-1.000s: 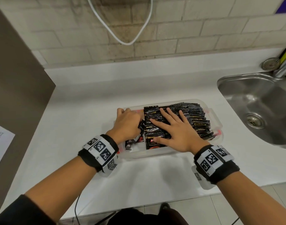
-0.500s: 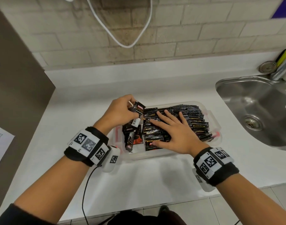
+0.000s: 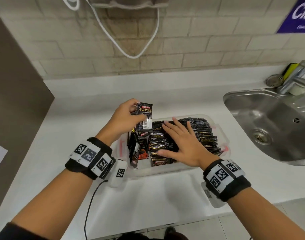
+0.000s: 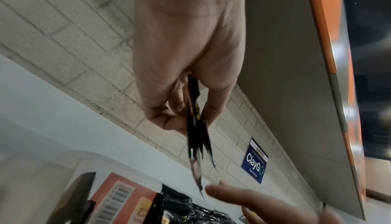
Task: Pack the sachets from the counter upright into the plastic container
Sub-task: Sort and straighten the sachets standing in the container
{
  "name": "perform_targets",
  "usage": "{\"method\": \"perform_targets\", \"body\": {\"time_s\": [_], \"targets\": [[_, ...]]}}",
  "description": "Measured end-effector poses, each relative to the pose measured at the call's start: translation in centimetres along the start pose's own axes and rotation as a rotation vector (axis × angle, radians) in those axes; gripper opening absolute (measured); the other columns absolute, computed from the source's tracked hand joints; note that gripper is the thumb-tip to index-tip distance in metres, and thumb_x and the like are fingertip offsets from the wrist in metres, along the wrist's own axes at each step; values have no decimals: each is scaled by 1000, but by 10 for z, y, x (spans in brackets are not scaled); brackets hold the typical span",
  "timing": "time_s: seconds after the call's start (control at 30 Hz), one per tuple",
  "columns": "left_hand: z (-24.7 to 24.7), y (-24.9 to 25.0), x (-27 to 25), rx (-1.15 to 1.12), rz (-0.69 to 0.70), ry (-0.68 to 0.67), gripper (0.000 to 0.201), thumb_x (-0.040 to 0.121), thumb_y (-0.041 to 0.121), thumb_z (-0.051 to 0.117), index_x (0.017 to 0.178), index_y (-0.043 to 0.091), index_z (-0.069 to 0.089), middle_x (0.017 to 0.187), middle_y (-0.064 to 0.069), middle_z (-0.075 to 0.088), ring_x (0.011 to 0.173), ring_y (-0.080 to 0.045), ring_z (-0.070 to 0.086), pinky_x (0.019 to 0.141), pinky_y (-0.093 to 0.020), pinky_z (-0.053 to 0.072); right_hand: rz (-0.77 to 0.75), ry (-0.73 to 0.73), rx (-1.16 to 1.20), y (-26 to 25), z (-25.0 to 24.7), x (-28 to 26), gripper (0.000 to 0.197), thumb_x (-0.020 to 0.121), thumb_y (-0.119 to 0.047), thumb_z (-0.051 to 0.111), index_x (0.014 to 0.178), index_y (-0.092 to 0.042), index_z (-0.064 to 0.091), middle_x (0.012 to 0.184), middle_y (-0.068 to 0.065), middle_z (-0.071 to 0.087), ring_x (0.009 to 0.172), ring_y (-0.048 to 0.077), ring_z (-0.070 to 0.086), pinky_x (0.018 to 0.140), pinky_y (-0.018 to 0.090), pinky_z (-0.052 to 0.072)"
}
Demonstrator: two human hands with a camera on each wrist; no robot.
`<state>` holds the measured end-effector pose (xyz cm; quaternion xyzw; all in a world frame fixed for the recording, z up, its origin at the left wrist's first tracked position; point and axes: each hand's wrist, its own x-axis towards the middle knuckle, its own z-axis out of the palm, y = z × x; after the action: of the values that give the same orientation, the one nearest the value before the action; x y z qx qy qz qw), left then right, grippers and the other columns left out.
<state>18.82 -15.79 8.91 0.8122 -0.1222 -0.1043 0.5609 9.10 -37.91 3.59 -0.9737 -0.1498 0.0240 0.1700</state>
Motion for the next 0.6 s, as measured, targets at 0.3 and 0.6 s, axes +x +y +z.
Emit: {"method": "perform_targets", "body": {"time_s": [0.3, 0.6], "targets": [[19, 20, 3, -210, 133, -98, 37, 88, 3, 71, 112, 31, 68, 108, 3, 75, 105, -17, 70, 91, -41, 57, 109, 184, 724, -19, -44, 21, 83, 92, -52, 60, 159, -29, 18, 145, 1, 52, 124, 14, 59, 104, 37, 50], [41, 27, 2, -289, 126, -45, 31, 85, 3, 75, 112, 15, 68, 112, -10, 68, 102, -21, 69, 86, -47, 60, 154, 241, 1261, -16, -45, 19, 50, 93, -10, 69, 134, -22, 44, 123, 19, 63, 86, 41, 73, 55, 40, 62]]}}
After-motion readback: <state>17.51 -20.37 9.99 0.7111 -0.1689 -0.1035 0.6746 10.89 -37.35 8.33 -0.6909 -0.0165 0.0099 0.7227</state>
